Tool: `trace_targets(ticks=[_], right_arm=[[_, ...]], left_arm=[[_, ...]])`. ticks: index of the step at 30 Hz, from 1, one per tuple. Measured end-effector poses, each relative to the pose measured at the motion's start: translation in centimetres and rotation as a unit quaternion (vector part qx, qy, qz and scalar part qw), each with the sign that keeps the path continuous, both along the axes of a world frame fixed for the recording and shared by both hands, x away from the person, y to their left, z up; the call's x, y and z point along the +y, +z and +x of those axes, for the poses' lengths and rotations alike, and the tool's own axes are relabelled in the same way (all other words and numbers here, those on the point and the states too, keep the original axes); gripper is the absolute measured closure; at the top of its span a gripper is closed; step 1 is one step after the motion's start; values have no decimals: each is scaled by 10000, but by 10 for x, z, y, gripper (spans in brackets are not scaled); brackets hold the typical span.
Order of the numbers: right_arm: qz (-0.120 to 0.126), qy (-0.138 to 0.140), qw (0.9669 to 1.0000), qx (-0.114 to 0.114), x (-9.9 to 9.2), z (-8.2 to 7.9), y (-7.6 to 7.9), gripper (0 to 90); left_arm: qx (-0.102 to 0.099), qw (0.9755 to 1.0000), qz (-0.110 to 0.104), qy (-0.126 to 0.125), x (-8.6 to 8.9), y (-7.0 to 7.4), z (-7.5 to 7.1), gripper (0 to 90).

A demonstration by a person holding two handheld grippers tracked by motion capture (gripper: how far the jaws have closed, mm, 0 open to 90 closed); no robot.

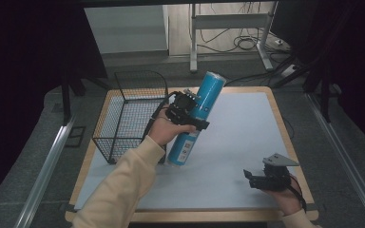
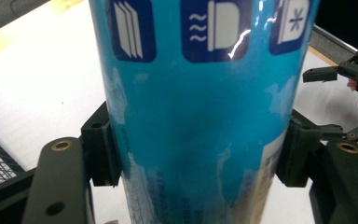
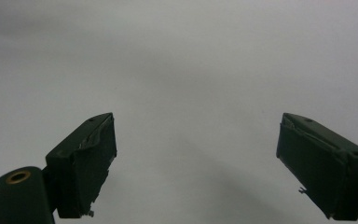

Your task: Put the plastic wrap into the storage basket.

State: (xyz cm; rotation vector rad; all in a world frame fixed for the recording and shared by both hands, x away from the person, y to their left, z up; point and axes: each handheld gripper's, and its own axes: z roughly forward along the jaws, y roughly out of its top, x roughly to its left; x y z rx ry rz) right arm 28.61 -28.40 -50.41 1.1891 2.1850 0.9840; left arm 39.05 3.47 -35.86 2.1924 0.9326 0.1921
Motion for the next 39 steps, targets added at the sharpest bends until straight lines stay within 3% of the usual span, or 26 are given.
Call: trace_targets(ticks=[13, 21, 39], right_arm=[[17, -8, 10000, 10, 1, 0, 0, 120], [2, -11, 10000, 14, 1, 0, -1, 120], [35, -35, 10000, 51, -1, 1, -1, 119]], left_arm=[[-98, 9997, -134, 153, 10, 20, 7, 320], [-212, 9996, 12, 178, 17, 32, 10, 320], [-392, 9977, -83, 553, 33, 54, 28, 320]])
